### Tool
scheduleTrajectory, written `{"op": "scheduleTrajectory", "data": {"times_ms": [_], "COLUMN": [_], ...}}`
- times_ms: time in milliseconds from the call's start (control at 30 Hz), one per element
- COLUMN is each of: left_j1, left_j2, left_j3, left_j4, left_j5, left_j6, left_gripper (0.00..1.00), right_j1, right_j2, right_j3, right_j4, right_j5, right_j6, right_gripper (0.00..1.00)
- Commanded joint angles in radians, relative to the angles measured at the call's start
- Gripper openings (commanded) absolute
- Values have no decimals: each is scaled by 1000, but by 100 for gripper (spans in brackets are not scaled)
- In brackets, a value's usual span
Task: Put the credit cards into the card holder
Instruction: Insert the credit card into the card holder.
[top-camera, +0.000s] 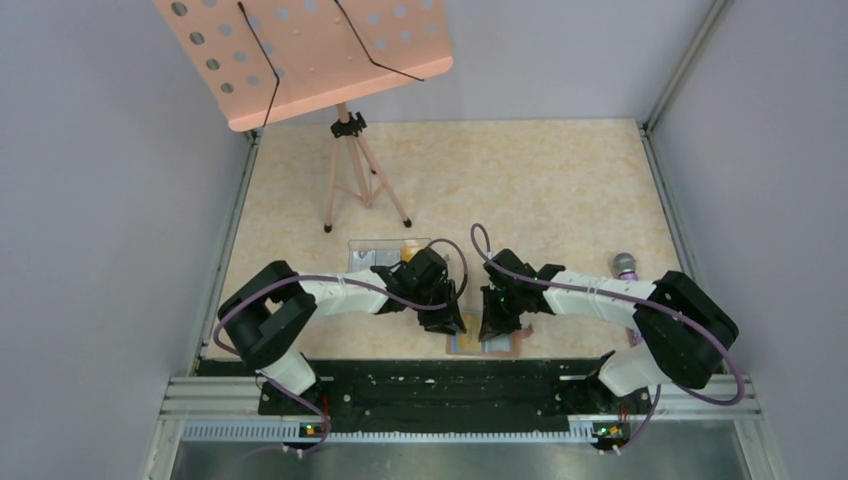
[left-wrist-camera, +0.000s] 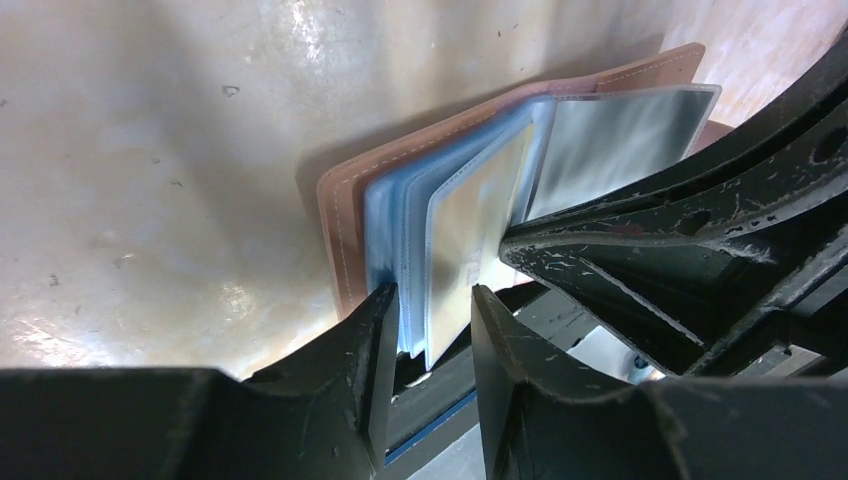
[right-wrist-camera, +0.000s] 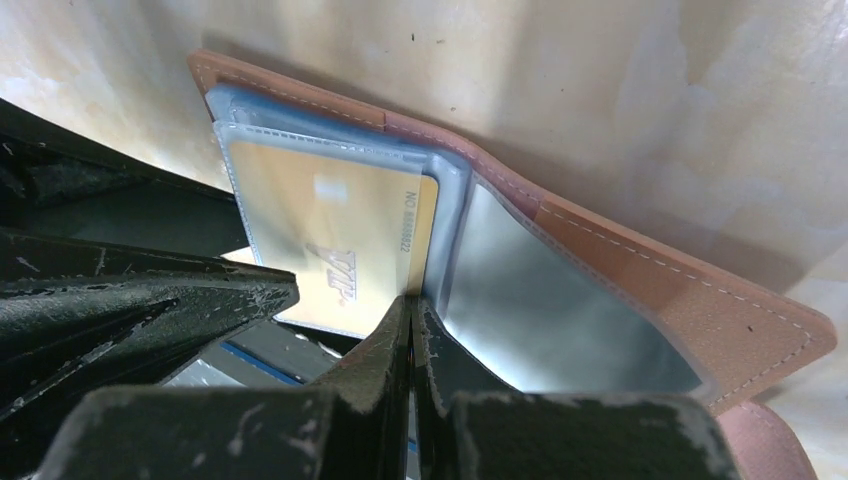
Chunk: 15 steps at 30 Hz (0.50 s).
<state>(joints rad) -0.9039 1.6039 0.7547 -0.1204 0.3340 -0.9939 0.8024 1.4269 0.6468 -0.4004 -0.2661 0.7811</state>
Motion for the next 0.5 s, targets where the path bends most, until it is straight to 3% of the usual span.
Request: {"op": "scheduleTrajectory", "data": {"times_ms": [0, 100, 367, 467], "left_j1": [-3, -3, -10, -9], "left_j2": [41, 47, -2, -14], "left_j3": [53, 55, 63, 79], "left_j4": [-37, -20, 27, -24], "left_j5": [-11, 4, 31, 7], "left_j6": [27, 31, 26, 30], "left_gripper": [39, 36, 0, 0], "right_j1": [11, 11, 11, 12], "right_j2": [23, 23, 9, -16], "right_j3": [-14, -15, 3, 25], "right_j4": [13, 14, 36, 46], "right_j5": [25, 24, -1, -18], "right_j6": [-3, -2, -3, -11], "right_gripper": [0, 0, 0, 0]}}
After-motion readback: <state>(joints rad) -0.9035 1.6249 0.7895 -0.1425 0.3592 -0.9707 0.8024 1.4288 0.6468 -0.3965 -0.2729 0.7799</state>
